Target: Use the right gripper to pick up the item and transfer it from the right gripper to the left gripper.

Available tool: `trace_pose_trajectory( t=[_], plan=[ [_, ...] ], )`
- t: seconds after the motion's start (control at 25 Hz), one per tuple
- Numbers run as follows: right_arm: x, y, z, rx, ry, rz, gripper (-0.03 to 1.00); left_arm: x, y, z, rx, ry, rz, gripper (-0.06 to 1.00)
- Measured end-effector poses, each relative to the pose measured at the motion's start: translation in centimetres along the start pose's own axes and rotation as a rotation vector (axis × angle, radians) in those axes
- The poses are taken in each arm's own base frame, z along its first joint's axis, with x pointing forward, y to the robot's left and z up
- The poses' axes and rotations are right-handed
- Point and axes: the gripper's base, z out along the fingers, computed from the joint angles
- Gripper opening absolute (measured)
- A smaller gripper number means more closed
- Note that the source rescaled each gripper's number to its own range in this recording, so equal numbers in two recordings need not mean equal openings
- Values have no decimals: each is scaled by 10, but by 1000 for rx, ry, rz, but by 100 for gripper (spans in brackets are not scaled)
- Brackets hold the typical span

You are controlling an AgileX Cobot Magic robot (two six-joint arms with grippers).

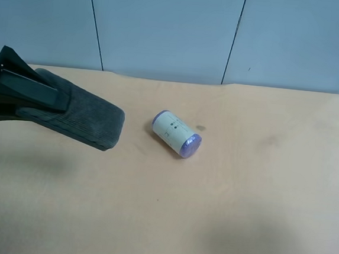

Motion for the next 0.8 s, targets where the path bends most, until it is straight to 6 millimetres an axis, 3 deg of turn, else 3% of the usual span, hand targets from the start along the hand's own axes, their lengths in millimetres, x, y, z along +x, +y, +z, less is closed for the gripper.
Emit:
trace_pose_trajectory(
  t=[0.44,0.8],
  plan=[
    [1,2,-2,216,6,110,100,-12,25,22,-10,85,38,0],
    [1,2,-2,216,6,110,100,-58,47,53,-16,144,88,0]
  ],
)
